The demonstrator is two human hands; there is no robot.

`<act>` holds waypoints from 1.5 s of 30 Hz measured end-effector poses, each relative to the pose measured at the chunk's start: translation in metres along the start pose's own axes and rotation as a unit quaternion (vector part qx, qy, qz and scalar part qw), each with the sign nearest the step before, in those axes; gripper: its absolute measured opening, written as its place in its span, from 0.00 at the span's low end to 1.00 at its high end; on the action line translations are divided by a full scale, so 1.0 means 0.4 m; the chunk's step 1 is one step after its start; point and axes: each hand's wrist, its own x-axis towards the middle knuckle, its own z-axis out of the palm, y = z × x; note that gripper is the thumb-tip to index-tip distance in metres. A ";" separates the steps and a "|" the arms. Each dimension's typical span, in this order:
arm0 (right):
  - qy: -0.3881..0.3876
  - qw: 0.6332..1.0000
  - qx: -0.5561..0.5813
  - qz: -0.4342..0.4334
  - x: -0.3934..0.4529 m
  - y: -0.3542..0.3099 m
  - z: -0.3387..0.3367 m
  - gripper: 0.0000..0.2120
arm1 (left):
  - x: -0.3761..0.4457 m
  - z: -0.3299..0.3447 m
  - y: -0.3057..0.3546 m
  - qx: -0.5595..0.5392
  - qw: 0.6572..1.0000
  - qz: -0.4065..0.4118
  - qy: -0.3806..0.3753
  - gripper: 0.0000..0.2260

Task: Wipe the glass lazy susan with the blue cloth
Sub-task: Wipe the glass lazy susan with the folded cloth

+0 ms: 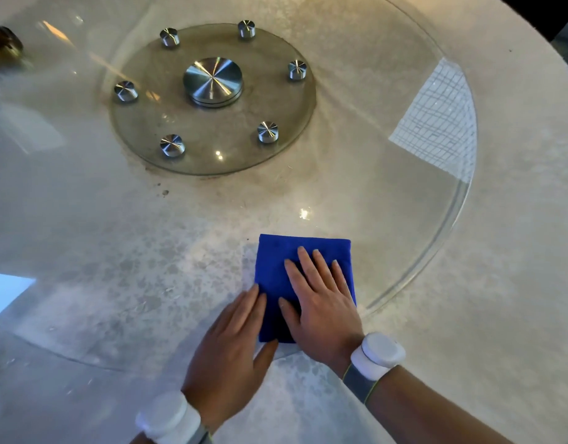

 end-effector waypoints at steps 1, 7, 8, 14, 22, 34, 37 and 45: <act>-0.005 1.000 -0.014 0.003 0.000 0.000 0.009 0.29 | -0.010 0.003 0.001 0.011 1.000 0.009 -0.005 0.30; -0.038 0.996 -0.077 -0.017 0.047 0.011 0.017 0.30 | -0.033 0.042 0.017 0.009 0.998 0.067 0.017 0.31; -0.042 0.996 -0.083 -0.019 0.073 0.017 0.007 0.30 | -0.035 0.045 0.019 0.011 0.998 0.066 0.015 0.30; -0.012 0.995 -0.092 0.031 0.366 0.073 -0.041 0.30 | -0.006 0.041 0.008 0.007 0.998 0.046 0.030 0.30; 0.005 0.994 -0.107 0.035 0.551 0.110 -0.073 0.31 | 0.260 -0.059 -0.023 -0.029 0.988 0.032 0.150 0.24; 0.027 0.992 0.093 -0.076 0.134 0.070 -0.014 0.32 | 0.345 0.015 -0.014 0.004 0.989 0.100 0.108 0.22; 0.062 0.992 0.092 -0.054 0.130 0.081 -0.004 0.28 | 0.321 0.012 0.012 -0.015 0.989 0.080 0.126 0.23; 0.123 0.991 -0.046 -0.013 0.392 0.113 -0.021 0.28 | 0.532 -0.053 -0.030 0.055 0.990 0.068 0.111 0.27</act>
